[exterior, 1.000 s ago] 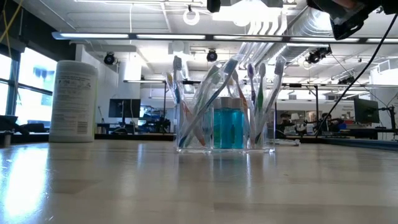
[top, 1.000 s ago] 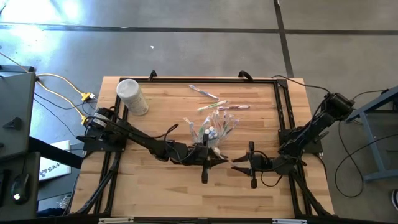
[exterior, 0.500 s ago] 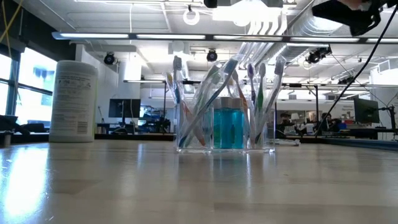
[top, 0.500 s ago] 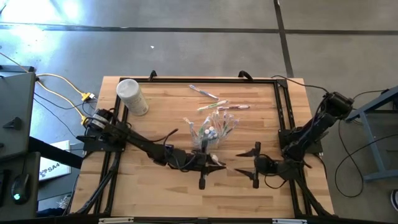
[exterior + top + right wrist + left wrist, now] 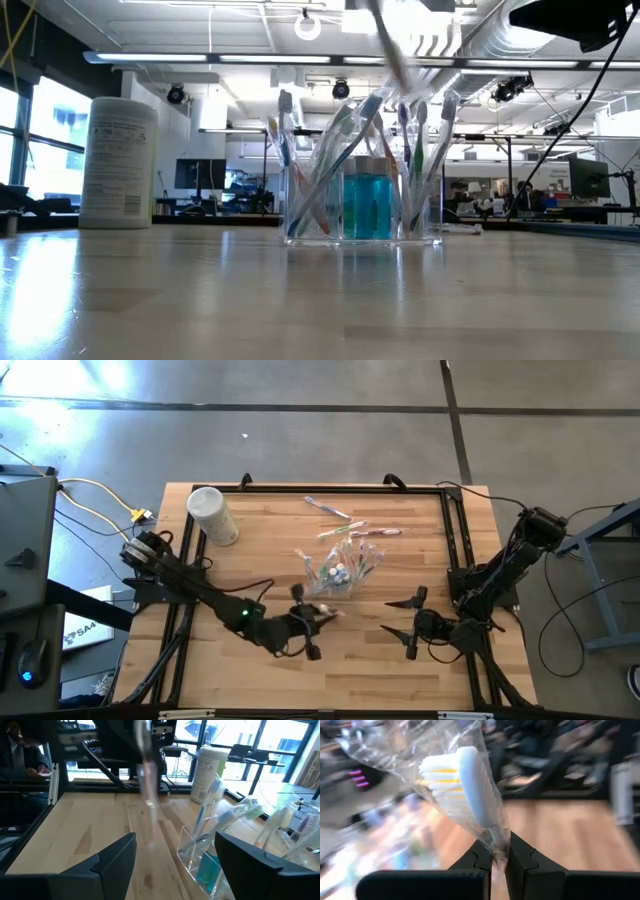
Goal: Pick & Place toothbrushing station
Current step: Put the orange toothbrush into the transparent organizer, then put the violet toothbrush into the transparent organizer
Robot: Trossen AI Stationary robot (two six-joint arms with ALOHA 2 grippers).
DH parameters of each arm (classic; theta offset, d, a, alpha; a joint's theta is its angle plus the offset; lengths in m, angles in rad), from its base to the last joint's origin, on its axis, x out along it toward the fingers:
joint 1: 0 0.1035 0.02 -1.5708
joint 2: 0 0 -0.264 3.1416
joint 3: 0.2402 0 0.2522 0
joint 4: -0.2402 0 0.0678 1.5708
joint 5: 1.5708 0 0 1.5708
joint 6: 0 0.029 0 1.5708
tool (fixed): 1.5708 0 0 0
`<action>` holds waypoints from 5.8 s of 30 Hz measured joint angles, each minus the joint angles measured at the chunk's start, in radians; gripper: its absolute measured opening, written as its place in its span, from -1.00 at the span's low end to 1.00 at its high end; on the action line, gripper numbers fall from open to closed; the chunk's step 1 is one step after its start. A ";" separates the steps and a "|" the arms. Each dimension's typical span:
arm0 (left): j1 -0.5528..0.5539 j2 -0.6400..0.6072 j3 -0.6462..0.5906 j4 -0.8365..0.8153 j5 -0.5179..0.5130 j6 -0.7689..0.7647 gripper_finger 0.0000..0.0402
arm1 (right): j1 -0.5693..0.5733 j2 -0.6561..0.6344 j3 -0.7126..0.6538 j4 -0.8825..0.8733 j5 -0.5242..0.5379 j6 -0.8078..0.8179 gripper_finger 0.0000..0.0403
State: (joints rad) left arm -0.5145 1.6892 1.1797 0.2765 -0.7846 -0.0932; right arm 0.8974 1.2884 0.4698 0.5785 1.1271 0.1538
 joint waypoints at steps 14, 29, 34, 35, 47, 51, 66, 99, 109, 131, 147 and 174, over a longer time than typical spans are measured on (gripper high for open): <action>0.096 -0.030 0.000 -0.287 -0.127 -0.208 -0.94 | -0.002 0.000 0.000 0.000 -0.003 0.007 0.31; 0.106 -0.030 0.070 -0.504 -0.192 -0.245 -0.94 | -0.027 0.000 0.000 -0.129 -0.023 0.160 0.30; 0.108 -0.030 0.109 -0.684 -0.193 -0.381 -0.94 | -0.039 0.000 0.000 -0.128 -0.058 0.160 0.30; 0.108 -0.030 0.109 -0.696 -0.193 -0.392 -0.94 | -0.042 0.000 0.000 -0.128 -0.061 0.161 0.30; 0.132 0.001 0.110 -0.725 -0.209 -0.410 -0.94 | -0.048 0.000 0.000 -0.128 -0.081 0.168 0.30; 0.175 0.035 0.111 -0.710 -0.109 -0.417 -0.94 | -0.048 0.000 0.000 -0.128 -0.084 0.168 0.30; 0.226 0.090 0.109 -0.749 0.038 -0.484 -0.91 | -0.048 0.000 -0.001 -0.141 -0.087 0.168 0.30; 0.226 0.126 0.226 -0.819 0.102 -0.404 0.23 | -0.048 0.000 0.000 -0.147 -0.087 0.168 0.30; 0.226 0.125 0.434 -0.994 -0.060 -0.252 0.24 | -0.048 0.000 0.000 -0.156 -0.078 0.165 0.30; 0.226 0.124 0.535 -1.235 0.046 -0.427 0.24 | -0.269 0.000 0.000 -0.866 -0.153 0.607 0.15; 0.216 0.063 0.535 -1.298 0.398 -0.675 0.24 | -0.704 -0.025 0.048 -1.065 -0.279 0.227 -0.13; 0.199 0.035 0.939 -1.830 -0.090 -0.547 0.24 | -1.667 0.003 0.515 -1.342 -1.080 0.055 -0.15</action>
State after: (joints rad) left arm -0.3155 1.7246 2.1185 -1.5537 -0.8749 -0.6405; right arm -0.7691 1.2911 0.9846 -0.7637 0.0467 0.2089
